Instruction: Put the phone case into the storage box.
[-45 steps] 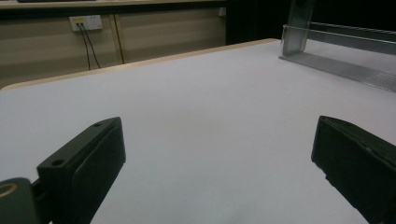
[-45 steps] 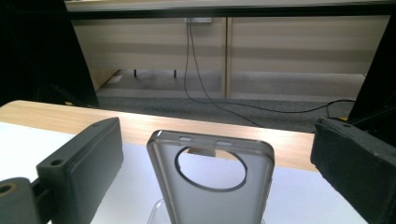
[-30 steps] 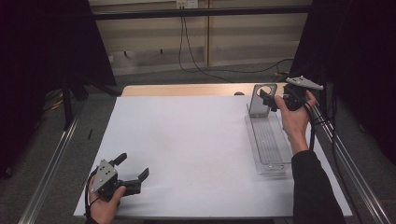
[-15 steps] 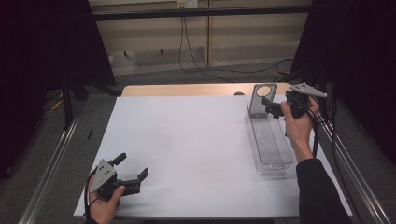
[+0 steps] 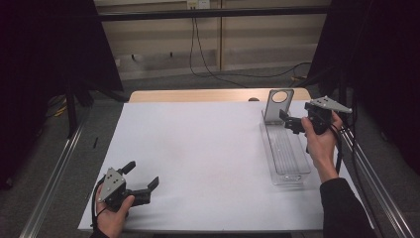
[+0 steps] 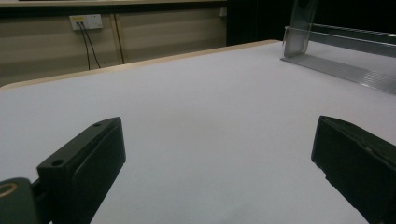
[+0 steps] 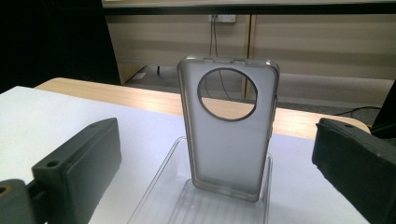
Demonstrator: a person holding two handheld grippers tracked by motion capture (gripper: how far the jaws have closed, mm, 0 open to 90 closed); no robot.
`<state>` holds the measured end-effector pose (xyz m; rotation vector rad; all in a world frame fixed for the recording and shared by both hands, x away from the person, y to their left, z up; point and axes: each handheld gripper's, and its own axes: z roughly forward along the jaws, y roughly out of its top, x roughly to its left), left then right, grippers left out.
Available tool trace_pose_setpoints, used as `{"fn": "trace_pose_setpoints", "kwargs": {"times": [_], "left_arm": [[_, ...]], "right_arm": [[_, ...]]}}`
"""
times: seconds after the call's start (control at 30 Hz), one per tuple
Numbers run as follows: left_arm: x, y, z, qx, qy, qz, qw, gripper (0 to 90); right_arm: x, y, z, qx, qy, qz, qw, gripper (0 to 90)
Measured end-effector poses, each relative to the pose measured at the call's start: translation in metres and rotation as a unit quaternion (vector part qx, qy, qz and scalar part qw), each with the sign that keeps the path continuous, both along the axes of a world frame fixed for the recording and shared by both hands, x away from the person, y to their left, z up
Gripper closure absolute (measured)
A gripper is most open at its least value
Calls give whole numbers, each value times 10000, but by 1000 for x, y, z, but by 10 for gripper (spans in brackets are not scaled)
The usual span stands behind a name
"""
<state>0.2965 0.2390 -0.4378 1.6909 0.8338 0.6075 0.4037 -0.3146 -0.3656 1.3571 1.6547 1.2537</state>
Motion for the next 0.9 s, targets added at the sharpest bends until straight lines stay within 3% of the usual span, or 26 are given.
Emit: {"fn": "trace_pose_setpoints", "kwargs": {"times": [0.7, 0.9], "left_arm": [[-1, 2, 1, -26, -42, 46, 10000, 28], [-2, 6, 2, -85, -70, 173, 9998, 28]], "right_arm": [[-26, -4, -13, 44, -240, 88, 9997, 0], [-30, 1, -16, 16, -292, 147, 9995, 0]]}}
